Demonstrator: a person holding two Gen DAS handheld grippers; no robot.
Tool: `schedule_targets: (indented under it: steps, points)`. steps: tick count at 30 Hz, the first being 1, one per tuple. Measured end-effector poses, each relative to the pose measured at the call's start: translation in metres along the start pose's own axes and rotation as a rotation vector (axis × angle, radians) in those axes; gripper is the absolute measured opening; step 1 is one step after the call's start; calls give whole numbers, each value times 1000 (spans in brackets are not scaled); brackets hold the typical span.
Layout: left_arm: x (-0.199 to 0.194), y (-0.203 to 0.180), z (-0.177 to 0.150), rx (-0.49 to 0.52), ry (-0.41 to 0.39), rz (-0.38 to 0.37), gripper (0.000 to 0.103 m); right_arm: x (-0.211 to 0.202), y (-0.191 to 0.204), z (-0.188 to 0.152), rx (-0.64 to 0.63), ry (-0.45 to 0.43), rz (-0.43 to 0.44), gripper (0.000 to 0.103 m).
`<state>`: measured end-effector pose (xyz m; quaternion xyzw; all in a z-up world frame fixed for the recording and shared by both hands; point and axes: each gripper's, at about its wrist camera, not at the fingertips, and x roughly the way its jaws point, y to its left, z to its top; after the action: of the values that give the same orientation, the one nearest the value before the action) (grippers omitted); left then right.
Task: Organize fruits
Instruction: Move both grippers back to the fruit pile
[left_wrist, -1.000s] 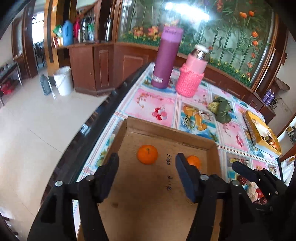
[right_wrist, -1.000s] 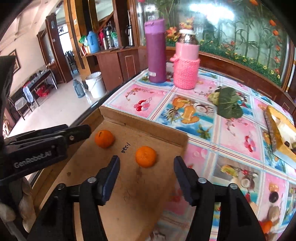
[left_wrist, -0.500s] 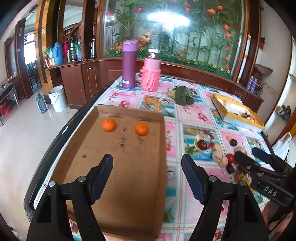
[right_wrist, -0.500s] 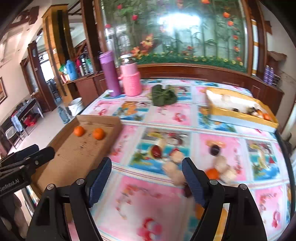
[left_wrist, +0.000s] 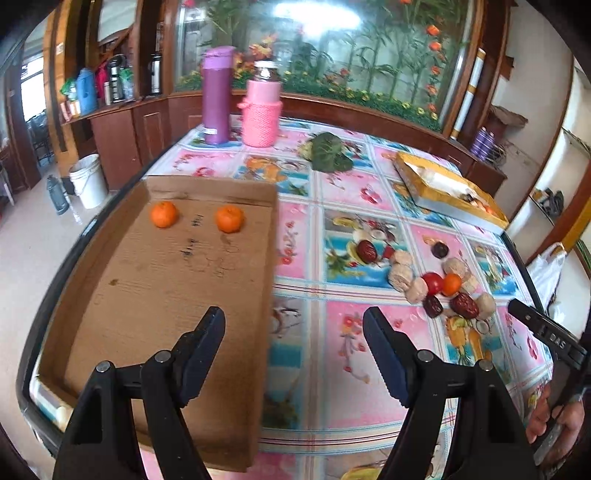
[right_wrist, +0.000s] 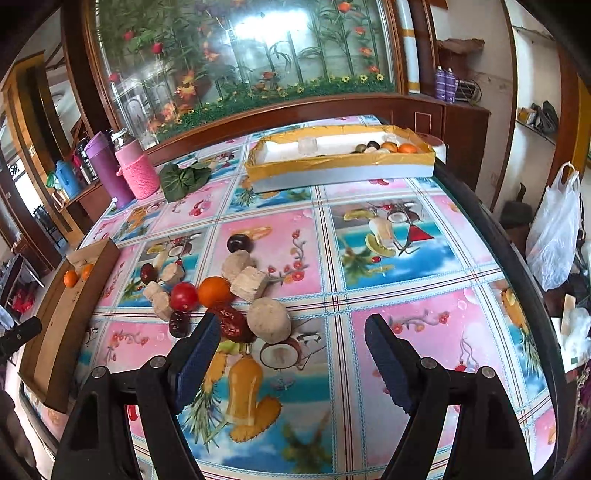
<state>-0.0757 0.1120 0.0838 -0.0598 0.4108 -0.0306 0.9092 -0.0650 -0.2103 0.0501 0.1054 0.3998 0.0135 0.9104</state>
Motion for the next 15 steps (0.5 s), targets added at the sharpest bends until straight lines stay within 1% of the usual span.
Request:
schedule_targets:
  steps: [2, 5, 7, 8, 10, 12, 15]
  points:
    - [8, -11, -3, 33, 18, -26, 76, 10, 3, -2, -11, 25, 13, 84]
    - [26, -25, -4, 52, 71, -82, 76, 25, 18, -5, -70, 56, 26, 83]
    - [35, -32, -4, 55, 94, -116, 76, 35, 27, -6, -114, 67, 33, 77]
    - [38, -35, -4, 59, 100, -122, 76, 40, 34, -6, -141, 74, 36, 71]
    - [45, -42, -4, 71, 107, -132, 76, 48, 41, -7, -181, 80, 27, 66]
    - [52, -46, -3, 73, 118, -145, 76, 53, 49, -7, -224, 76, 22, 64]
    - [61, -49, 0, 64, 134, -161, 76, 57, 57, -5, -253, 73, 27, 65]
